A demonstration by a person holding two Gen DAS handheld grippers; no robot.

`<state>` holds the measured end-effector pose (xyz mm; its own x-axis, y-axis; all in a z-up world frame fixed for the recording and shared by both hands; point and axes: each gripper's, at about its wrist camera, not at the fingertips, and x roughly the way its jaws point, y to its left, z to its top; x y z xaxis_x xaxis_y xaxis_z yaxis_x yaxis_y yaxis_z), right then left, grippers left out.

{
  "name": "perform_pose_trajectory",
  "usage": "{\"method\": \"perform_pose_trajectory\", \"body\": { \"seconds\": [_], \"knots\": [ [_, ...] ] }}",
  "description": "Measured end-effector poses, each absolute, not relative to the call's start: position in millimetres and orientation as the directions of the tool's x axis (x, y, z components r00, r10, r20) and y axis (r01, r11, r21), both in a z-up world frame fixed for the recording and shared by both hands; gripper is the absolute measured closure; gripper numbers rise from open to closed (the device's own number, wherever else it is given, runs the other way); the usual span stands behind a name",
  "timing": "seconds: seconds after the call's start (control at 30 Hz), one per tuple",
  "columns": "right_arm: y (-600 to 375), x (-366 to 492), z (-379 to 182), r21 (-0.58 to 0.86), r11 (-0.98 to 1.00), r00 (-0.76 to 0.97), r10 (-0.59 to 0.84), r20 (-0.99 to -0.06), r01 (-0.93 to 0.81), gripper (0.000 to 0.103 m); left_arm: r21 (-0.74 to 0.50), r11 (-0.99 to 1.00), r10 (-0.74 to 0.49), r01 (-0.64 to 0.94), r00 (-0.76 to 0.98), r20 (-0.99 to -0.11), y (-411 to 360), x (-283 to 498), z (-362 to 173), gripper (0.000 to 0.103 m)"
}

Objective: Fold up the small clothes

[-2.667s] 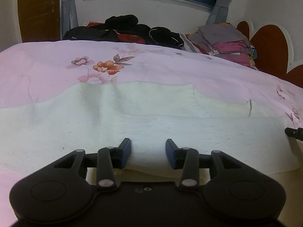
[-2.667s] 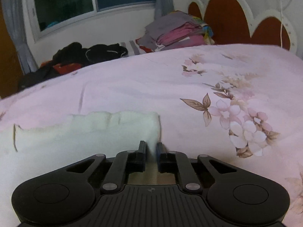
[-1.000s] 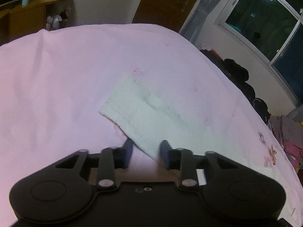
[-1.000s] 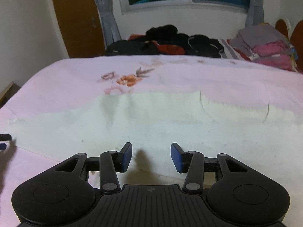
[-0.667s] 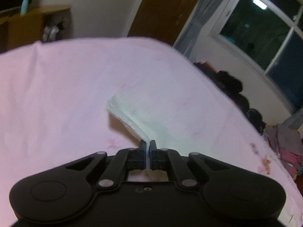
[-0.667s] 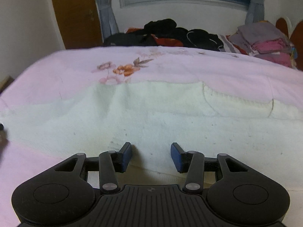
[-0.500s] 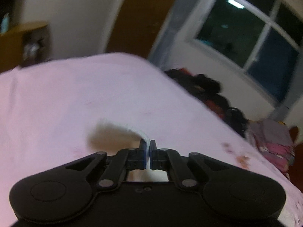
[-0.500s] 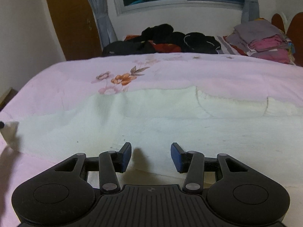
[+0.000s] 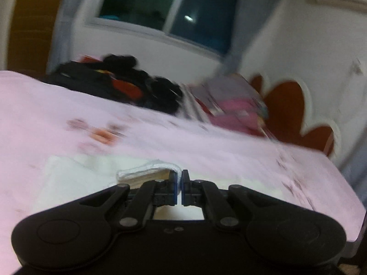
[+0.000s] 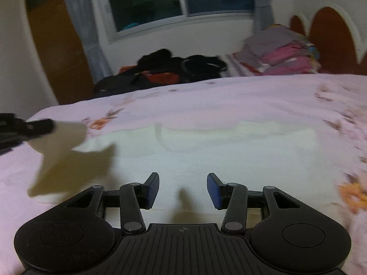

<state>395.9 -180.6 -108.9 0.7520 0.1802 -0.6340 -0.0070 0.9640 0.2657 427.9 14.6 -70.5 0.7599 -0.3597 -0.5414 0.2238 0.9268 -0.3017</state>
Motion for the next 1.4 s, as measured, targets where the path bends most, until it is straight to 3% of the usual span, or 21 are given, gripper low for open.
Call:
{"method": "perform_pose_trajectory", "body": {
  "seconds": [0.23,0.33,0.4,0.47,0.57,0.87,1.13,1.3,1.37,1.4],
  "knots": [
    [-239.4,367.4,-112.7,0.268,0.960,0.744,0.121,-0.657,0.081,0.057,-0.196,0.913,-0.394,0.358,0.647,-0.653,-57.9,415.2,-116.7,0.097],
    [-247.4,360.3,-112.5,0.284,0.955,0.744,0.128,-0.656,0.086,0.057,-0.159,0.908,-0.386,0.388,0.626,-0.677,-55.9,402.7,-119.4,0.083],
    [-246.7,360.1,-110.7,0.298,0.952,0.745,0.147,-0.650,0.073,0.057,-0.140,0.912,-0.370,0.384,0.628,-0.685,-50.5,394.0,-118.6,0.080],
    [-243.7,364.2,-108.5,0.308,0.950,0.747,0.169,-0.643,0.050,0.057,-0.133,0.927,-0.341,0.352,0.636,-0.692,-39.8,392.4,-118.0,0.069],
    [-227.4,370.4,-105.2,0.324,0.946,0.744,0.223,-0.630,-0.009,0.056,-0.125,0.951,-0.287,0.283,0.658,-0.696,-12.9,383.0,-116.6,0.063],
    [-146.1,381.9,-111.8,0.243,0.945,0.692,0.327,-0.643,-0.220,0.056,-0.064,0.996,-0.091,0.066,0.653,-0.752,61.1,377.1,-132.1,0.062],
    [-112.1,382.3,-133.0,0.058,0.955,0.697,0.254,-0.670,-0.292,0.056,-0.074,0.997,-0.073,0.025,0.661,-0.747,77.7,384.1,-139.8,0.061],
    [-108.3,400.5,-138.9,0.041,0.956,0.711,0.244,-0.660,-0.290,0.057,-0.075,0.997,-0.060,0.006,0.667,-0.743,80.2,386.2,-140.7,0.060],
    [-112.4,406.4,-138.3,0.075,0.956,0.702,0.261,-0.663,-0.285,0.089,-0.067,0.998,-0.049,-0.001,0.670,-0.741,79.8,388.4,-141.1,0.059],
    [-117.6,406.7,-135.4,0.094,0.958,0.711,0.265,-0.652,-0.272,0.091,-0.065,0.998,-0.045,-0.004,0.671,-0.740,79.6,389.0,-141.6,0.058]
  ]
}}
